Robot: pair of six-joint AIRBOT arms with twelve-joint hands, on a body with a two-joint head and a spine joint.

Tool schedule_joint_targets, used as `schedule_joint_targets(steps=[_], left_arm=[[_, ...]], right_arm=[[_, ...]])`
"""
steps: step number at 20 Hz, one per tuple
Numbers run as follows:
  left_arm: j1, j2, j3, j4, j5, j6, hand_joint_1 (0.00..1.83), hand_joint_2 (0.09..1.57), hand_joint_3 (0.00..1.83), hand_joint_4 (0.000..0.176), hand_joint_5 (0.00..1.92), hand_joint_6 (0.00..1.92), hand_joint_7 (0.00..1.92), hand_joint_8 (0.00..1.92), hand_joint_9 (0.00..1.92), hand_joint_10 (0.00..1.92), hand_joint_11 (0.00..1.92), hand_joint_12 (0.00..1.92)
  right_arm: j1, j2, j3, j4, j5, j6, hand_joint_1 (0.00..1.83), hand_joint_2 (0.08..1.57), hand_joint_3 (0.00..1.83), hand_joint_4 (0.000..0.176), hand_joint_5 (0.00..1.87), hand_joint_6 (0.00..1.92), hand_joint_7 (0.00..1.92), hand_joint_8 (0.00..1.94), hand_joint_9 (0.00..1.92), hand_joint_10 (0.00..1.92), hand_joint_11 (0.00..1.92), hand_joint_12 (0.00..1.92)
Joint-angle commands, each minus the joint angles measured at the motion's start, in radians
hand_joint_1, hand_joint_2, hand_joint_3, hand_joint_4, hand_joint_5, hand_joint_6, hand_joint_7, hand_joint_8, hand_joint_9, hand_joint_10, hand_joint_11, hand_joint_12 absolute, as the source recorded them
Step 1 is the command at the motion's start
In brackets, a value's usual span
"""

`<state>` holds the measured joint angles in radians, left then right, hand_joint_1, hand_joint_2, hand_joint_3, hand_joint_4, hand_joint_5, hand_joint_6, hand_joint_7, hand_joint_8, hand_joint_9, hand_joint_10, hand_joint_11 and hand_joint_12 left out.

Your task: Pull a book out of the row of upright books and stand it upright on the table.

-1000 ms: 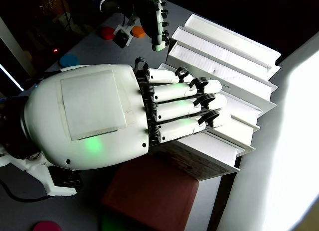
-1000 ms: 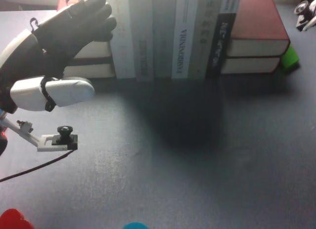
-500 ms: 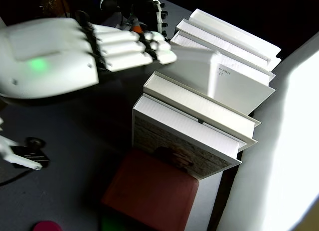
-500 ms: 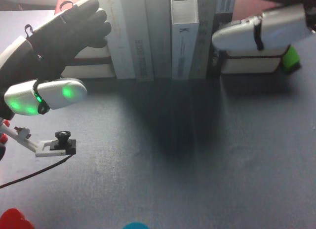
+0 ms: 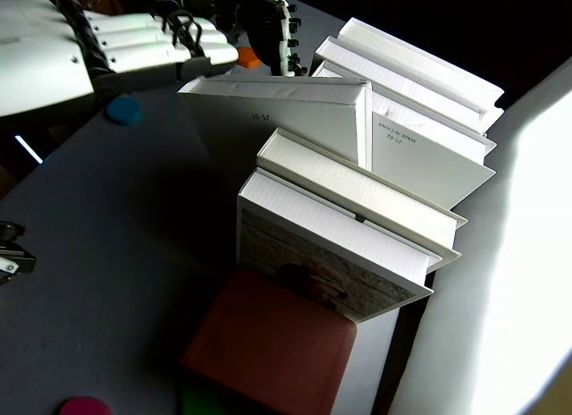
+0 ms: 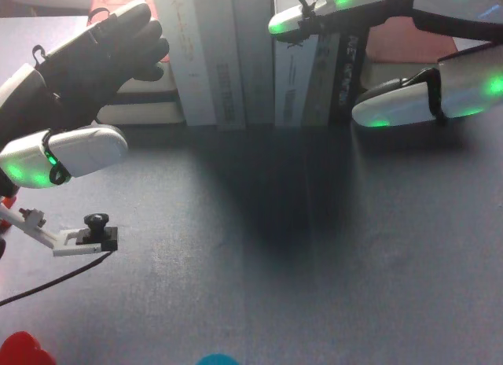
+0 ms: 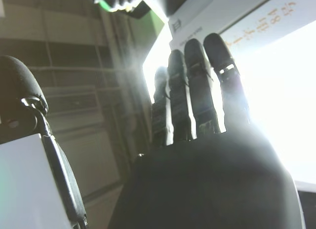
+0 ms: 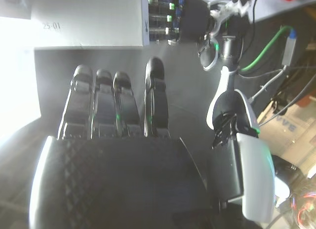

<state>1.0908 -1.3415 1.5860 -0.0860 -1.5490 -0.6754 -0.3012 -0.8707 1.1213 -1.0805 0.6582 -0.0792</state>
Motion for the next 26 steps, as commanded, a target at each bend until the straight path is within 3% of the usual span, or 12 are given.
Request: schedule_joint_targets(steps=[1,2,3,5,6,7,9,10,12,20,23,26], left_arm=[[-0.003,0.002,0.0,-0.025,-0.118,-0.011,0.95,0.75,0.0,0.011,0.36,0.0,0.38,0.0,0.41,0.01,0.0,1.26],[-0.004,0.002,0.001,-0.025,-0.119,-0.011,0.97,0.75,0.0,0.009,0.37,0.0,0.38,0.0,0.41,0.01,0.0,1.25],[-0.004,0.002,0.001,-0.025,-0.119,-0.011,0.97,0.75,0.0,0.003,0.37,0.0,0.38,0.0,0.41,0.01,0.0,1.28],[-0.004,0.001,0.001,-0.025,-0.119,-0.011,0.96,0.76,0.0,0.02,0.39,0.01,0.39,0.0,0.41,0.0,0.0,1.26],[-0.005,0.0,0.002,-0.023,-0.117,-0.011,0.96,0.75,0.0,0.016,0.39,0.0,0.39,0.0,0.41,0.0,0.0,1.23],[-0.006,0.0,0.003,-0.022,-0.117,-0.011,0.99,0.75,0.0,0.008,0.38,0.0,0.39,0.0,0.41,0.0,0.0,1.22],[-0.009,0.0,0.004,-0.021,-0.119,-0.011,1.01,0.74,0.0,0.03,0.36,0.0,0.39,0.0,0.4,0.01,0.0,1.16],[-0.014,0.001,0.004,-0.017,-0.119,-0.011,1.02,0.74,0.0,0.031,0.37,0.0,0.39,0.0,0.4,0.01,0.0,1.16],[-0.035,0.0,0.008,0.0,-0.109,-0.011,1.08,0.76,0.0,0.009,0.35,0.0,0.38,0.0,0.4,0.0,0.0,1.13],[-0.05,0.013,0.001,0.013,-0.105,-0.011,1.16,0.81,0.01,0.0,0.33,0.0,0.39,0.0,0.41,0.01,0.0,1.05],[-0.05,0.015,-0.001,0.014,-0.104,-0.011,1.16,0.82,0.01,0.0,0.32,0.0,0.37,0.0,0.4,0.0,0.0,1.01],[-0.052,0.017,-0.003,0.017,-0.102,-0.011,1.16,0.82,0.01,0.0,0.35,0.01,0.36,0.0,0.41,0.01,0.0,1.0]], right_arm=[[0.025,0.001,-0.004,0.07,0.111,0.013,0.56,1.16,0.0,0.133,0.21,0.0,0.0,0.0,0.0,0.0,0.0,0.0],[0.057,0.002,-0.007,0.069,0.128,0.013,0.73,1.11,0.0,0.11,0.1,0.01,0.0,0.0,0.0,0.0,0.0,0.0],[0.075,0.002,-0.007,0.065,0.135,0.013,0.87,1.06,0.0,0.11,0.07,0.01,0.0,0.0,0.0,0.0,0.0,0.0],[0.102,0.002,0.002,0.046,0.136,0.013,0.88,1.0,0.0,0.065,0.0,0.0,0.0,0.0,0.0,0.0,0.0,0.0],[0.118,0.002,0.015,0.012,0.124,0.027,0.76,1.01,0.0,0.083,0.0,0.0,0.0,0.0,0.0,0.0,0.0,0.0],[0.146,0.002,0.03,-0.049,0.103,0.067,0.77,0.97,0.0,0.066,0.0,0.0,0.0,0.0,0.0,0.0,0.0,0.0],[0.24,-0.025,0.074,-0.254,0.063,0.233,0.83,0.85,0.0,0.081,0.0,0.0,0.0,0.0,0.0,0.0,0.0,0.0],[0.285,-0.045,0.093,-0.369,0.054,0.336,0.91,0.82,0.0,0.134,0.0,0.0,0.0,0.0,0.0,0.0,0.0,0.0],[0.327,-0.059,0.107,-0.524,0.049,0.457,0.98,0.78,0.0,0.171,0.0,0.0,0.0,0.0,0.0,0.0,0.0,0.0],[0.4,-0.097,0.109,-0.793,0.024,0.581,1.06,0.72,0.0,0.176,0.0,0.0,0.0,0.0,0.0,0.0,0.0,0.01],[0.405,-0.123,0.118,-0.839,0.024,0.596,0.79,0.84,0.02,0.176,0.0,0.0,0.0,0.0,0.0,0.0,0.0,0.0],[0.403,-0.15,0.136,-0.857,0.021,0.599,1.01,0.78,0.0,0.176,0.0,0.0,0.0,0.0,0.0,0.0,0.0,0.0]])
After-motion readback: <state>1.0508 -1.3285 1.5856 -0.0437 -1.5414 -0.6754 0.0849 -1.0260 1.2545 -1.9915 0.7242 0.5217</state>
